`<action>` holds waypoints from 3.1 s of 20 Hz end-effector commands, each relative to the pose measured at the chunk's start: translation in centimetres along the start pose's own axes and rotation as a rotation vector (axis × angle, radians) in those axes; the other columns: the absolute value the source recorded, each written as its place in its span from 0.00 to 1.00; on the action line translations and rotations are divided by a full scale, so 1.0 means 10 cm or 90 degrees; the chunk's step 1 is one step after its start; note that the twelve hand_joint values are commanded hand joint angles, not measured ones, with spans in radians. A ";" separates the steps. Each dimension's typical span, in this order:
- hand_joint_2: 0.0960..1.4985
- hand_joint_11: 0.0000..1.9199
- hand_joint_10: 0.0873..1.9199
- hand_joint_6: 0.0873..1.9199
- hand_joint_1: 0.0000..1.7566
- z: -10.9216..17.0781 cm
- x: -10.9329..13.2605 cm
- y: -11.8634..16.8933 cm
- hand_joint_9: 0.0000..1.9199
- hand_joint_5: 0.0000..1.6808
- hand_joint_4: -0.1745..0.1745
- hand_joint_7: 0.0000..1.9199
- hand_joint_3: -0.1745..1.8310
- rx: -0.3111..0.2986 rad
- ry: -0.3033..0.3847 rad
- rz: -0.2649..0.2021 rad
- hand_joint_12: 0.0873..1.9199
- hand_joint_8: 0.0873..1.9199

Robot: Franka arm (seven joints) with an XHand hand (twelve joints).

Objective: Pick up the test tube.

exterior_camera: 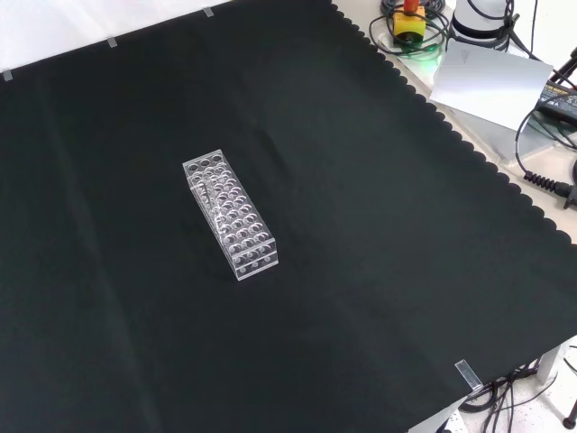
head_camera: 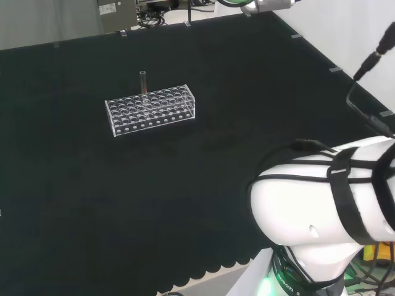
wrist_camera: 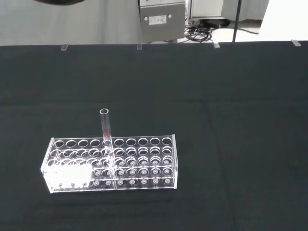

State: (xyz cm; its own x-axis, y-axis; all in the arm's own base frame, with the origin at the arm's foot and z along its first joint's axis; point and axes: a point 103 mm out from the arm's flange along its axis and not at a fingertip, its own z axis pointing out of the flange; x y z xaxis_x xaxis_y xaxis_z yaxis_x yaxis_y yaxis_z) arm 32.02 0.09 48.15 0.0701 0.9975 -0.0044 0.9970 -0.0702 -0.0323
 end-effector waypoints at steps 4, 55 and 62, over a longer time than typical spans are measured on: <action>0.48 0.00 0.42 0.00 0.36 0.05 0.24 0.56 0.00 0.06 0.33 0.00 0.28 0.023 0.006 -0.051 0.80 0.37; 0.47 0.04 0.45 0.00 0.43 2.26 0.98 2.44 0.19 0.25 0.13 0.22 0.32 0.275 -0.082 -0.151 0.83 0.45; 0.46 0.06 0.43 0.03 0.44 2.44 0.98 2.59 0.23 0.28 0.12 0.29 0.33 0.278 -0.095 -0.152 0.81 0.44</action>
State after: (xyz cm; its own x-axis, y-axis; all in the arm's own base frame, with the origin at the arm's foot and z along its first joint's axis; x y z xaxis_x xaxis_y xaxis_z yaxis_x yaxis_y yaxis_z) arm 57.16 8.11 24.06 -0.1841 0.9810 -0.0618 0.8822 0.1372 -0.4504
